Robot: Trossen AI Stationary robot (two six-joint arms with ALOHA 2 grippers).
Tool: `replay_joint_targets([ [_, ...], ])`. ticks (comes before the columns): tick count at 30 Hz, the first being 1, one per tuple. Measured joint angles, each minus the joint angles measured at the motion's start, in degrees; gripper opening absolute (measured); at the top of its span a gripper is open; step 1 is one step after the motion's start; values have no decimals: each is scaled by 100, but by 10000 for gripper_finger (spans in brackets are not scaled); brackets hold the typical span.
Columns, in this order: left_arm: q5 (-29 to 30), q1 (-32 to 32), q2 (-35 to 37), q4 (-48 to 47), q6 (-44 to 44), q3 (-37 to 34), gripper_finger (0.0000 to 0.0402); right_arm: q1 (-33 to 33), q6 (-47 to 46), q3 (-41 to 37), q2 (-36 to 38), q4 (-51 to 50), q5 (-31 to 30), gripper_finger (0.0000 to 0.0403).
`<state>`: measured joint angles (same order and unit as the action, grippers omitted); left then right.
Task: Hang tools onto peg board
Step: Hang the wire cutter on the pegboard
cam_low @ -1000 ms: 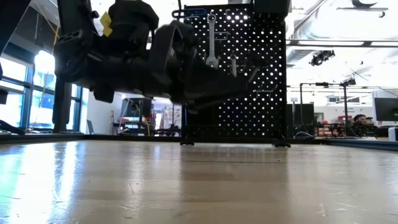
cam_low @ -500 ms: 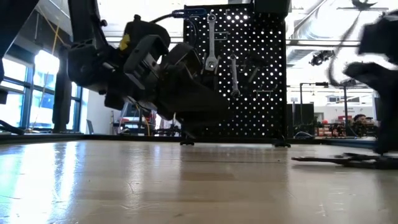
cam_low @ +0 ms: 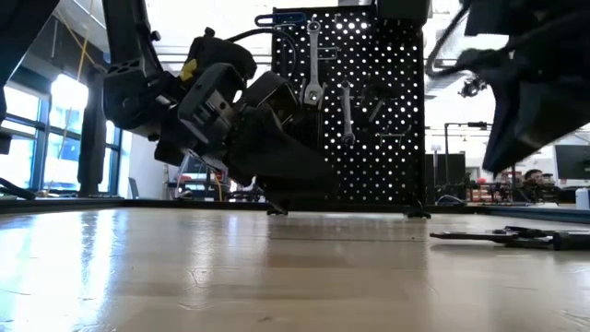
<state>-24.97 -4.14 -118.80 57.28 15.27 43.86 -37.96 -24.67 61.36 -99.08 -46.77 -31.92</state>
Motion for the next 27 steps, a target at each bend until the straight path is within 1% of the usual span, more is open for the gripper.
replay_joint_targets([
  [2,2,0,0,-80,-52,0,113,-56,-89,179,51,-272,64,1],
  [4,2,0,0,-158,-117,0,113,-130,-166,267,186,-396,288,2],
  [7,2,-1,0,-226,-212,0,113,-217,-504,245,440,-546,617,22],
  [9,2,-4,0,-210,-273,0,113,-287,-754,203,562,-688,762,48],
  [13,7,-2,0,-186,-343,0,113,-397,-1141,44,652,-703,979,123],
  [16,9,-15,0,-179,-353,0,113,-419,-1151,-199,657,-268,1199,176],
  [19,9,-37,0,-177,-355,0,113,-397,-1153,-541,657,245,1250,207],
  [24,21,-110,0,-180,-406,16,113,-264,-1139,-1153,657,1113,1307,215],
  [27,26,-176,0,-192,-510,96,113,-138,-1147,-1580,657,1693,1448,216],
])
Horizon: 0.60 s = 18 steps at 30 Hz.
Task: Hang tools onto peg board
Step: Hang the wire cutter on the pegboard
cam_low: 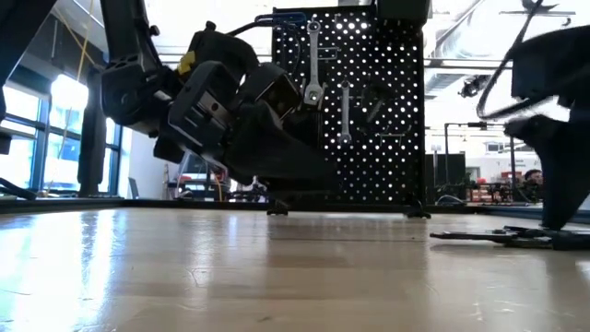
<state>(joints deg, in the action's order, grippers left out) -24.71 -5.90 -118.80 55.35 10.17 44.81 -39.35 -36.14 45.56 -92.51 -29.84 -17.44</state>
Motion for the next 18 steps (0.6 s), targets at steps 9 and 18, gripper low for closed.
replay_joint_targets([
  [9,472,-87,0,-505,-451,390,113,327,167,-611,29,1336,20,198],
  [18,689,-195,-92,-1514,-1413,927,113,529,725,-405,-17,1434,-252,70],
])
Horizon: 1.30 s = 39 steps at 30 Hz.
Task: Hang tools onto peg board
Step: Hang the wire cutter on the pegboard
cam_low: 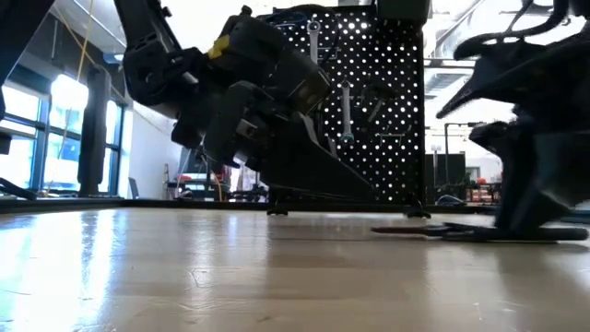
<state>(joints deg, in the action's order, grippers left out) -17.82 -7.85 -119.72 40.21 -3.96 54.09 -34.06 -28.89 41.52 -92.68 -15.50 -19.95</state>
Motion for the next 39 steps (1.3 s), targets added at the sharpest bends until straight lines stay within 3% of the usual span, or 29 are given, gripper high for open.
replay_joint_targets([
  [5,482,-130,0,-147,-362,44,114,4,247,77,0,306,-211,6],
  [11,944,-164,0,-313,-412,44,114,34,193,74,102,432,-209,17],
  [19,966,-199,0,-345,-504,42,114,-155,-234,81,861,28,-254,23],
  [23,1027,-203,0,-279,-710,39,114,-348,-735,83,1155,-651,-253,61],
  [28,1119,-202,0,-81,-1081,39,121,-494,-1210,83,1113,-926,-264,148],
  [32,1118,-161,-2,-151,-1320,82,149,-499,-1537,81,942,-1299,-303,209],
  [39,1004,-68,-553,-171,-1325,528,192,-264,-1600,77,453,-964,-45,226],
])
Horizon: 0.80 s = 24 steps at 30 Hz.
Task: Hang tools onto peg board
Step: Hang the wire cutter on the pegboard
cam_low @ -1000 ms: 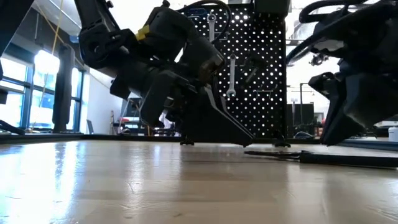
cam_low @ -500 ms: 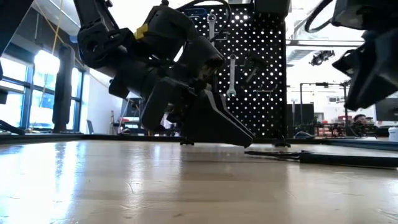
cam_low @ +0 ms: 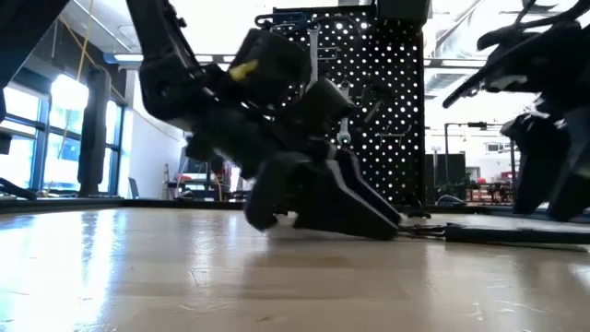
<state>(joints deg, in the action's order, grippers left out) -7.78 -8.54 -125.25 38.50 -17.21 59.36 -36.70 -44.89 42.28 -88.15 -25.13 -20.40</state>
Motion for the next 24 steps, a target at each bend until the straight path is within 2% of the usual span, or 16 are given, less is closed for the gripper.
replay_joint_targets([
  [5,-62,-4,-386,-212,56,500,194,182,165,20,-358,298,145,220],
  [11,-15,-4,-415,-306,149,552,175,350,469,35,-616,414,220,198],
  [15,7,-4,-420,-319,147,552,152,466,620,28,-646,628,297,146],
  [21,39,-5,-330,-392,38,551,93,562,677,24,-664,718,526,19],
  [24,-15,-28,-229,-525,-103,543,54,576,722,3,-676,715,521,12],
])
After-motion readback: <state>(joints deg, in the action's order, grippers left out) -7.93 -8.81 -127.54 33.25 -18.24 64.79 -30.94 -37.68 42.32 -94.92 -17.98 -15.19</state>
